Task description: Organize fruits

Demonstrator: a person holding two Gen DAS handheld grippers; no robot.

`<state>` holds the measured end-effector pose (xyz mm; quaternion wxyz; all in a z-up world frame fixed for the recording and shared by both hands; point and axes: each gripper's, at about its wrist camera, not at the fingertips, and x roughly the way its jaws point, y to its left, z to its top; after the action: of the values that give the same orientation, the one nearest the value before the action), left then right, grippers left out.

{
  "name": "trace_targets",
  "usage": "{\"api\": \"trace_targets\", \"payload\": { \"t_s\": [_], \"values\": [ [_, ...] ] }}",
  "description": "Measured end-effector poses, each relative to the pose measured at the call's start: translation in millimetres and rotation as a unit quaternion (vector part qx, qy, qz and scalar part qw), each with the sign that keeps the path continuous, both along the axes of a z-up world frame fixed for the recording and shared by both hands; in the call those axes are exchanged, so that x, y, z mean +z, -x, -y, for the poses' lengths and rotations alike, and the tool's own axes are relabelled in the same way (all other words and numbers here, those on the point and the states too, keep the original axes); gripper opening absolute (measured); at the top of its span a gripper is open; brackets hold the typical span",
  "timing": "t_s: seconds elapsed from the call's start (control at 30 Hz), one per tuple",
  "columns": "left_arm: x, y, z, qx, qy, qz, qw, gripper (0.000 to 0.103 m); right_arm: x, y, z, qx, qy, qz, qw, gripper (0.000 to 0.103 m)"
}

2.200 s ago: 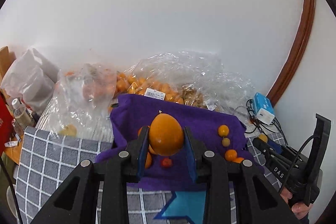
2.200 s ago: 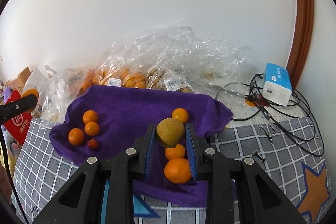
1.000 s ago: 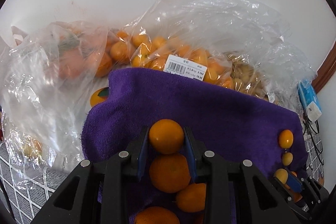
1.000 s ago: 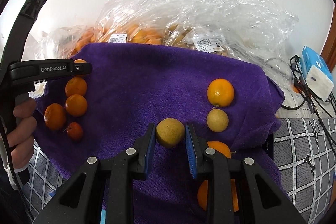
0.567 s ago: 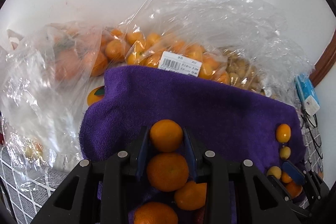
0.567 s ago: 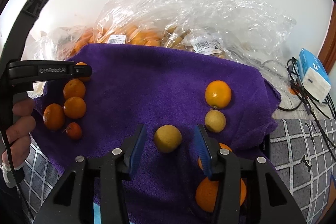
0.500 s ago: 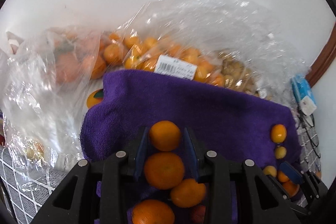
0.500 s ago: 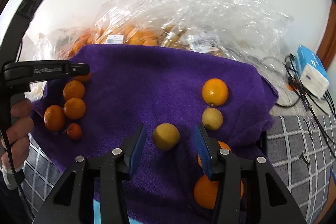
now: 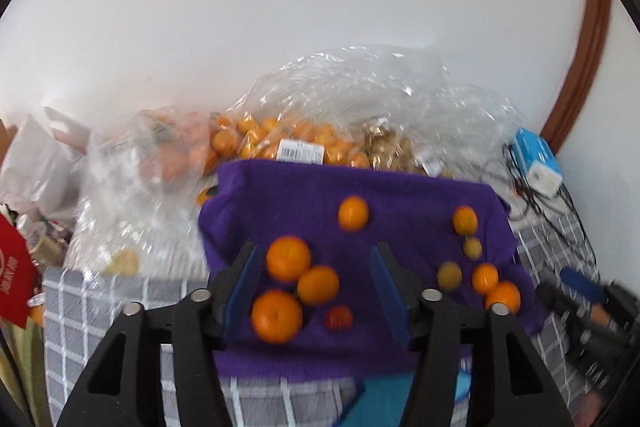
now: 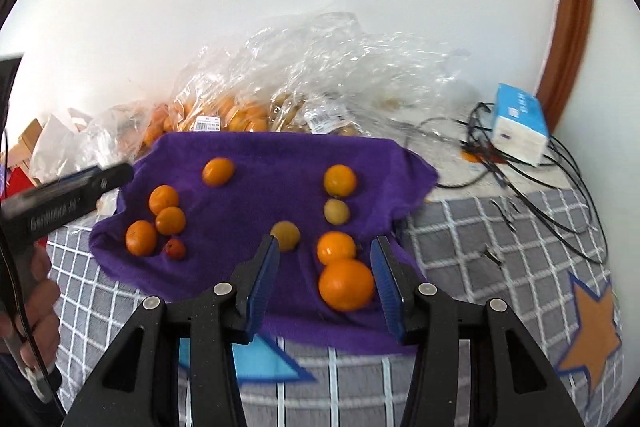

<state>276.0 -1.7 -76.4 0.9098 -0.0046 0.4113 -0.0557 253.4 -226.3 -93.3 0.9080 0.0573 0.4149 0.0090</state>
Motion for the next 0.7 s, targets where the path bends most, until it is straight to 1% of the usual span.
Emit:
{"api": "trace_targets", "payload": {
  "t_s": [0.07, 0.1, 0.13, 0.2, 0.23, 0.3, 0.4, 0.53, 0.6, 0.67, 0.7],
  "values": [
    [2.0, 20.7, 2.4, 0.001, -0.013, 0.001, 0.9999, 0.061, 7.4, 17.3, 4.0, -0.004, -0.003, 0.005, 1.0, 0.048],
    [3.2, 28.4, 4.1, 0.002, -0.016, 0.002, 0.9999, 0.063, 9.6, 24.1, 5.0, -0.006, -0.001, 0.006, 1.0, 0.052],
    [4.8, 39.0, 3.8, 0.003, -0.018, 0.004, 0.9998, 0.065, 12.6, 34.0, 5.5, -0.009, 0.005, 0.009, 1.0, 0.063],
    [8.6, 59.9, 3.2, 0.007, -0.016, 0.007, 0.9998, 0.069, 18.6, 53.0, 6.9, -0.014, 0.016, 0.026, 0.999, 0.075],
    [9.1, 68.1, 4.2, 0.011, -0.015, 0.008, 0.9998, 0.07, 21.6, 64.0, 7.9, -0.014, 0.022, 0.035, 0.999, 0.079],
    [12.6, 85.9, 5.0, 0.014, -0.015, 0.01, 0.9997, 0.072, 24.6, 79.2, 9.5, -0.011, 0.03, 0.045, 0.999, 0.082],
    [19.3, 113.6, 5.2, 0.015, -0.019, 0.021, 0.9995, 0.076, 28.0, 101.8, 16.0, -0.021, 0.043, 0.062, 0.997, 0.087],
    [26.0, 141.9, 6.2, 0.024, -0.026, 0.037, 0.9987, 0.08, 31.5, 125.6, 27.1, -0.029, 0.033, 0.067, 0.997, 0.097],
    [30.2, 155.4, 6.0, 0.027, -0.025, 0.048, 0.9981, 0.082, 35.0, 138.2, 30.0, -0.038, 0.031, 0.075, 0.996, 0.098],
    [33.9, 169.1, 6.6, 0.026, -0.023, 0.059, 0.9977, 0.09, 38.9, 150.5, 32.4, -0.042, 0.026, 0.081, 0.995, 0.099],
    [35.1, 174.0, 6.9, 0.024, -0.022, 0.064, 0.9974, 0.091, 40.2, 154.7, 33.0, -0.043, 0.024, 0.084, 0.995, 0.099]
  ]
}}
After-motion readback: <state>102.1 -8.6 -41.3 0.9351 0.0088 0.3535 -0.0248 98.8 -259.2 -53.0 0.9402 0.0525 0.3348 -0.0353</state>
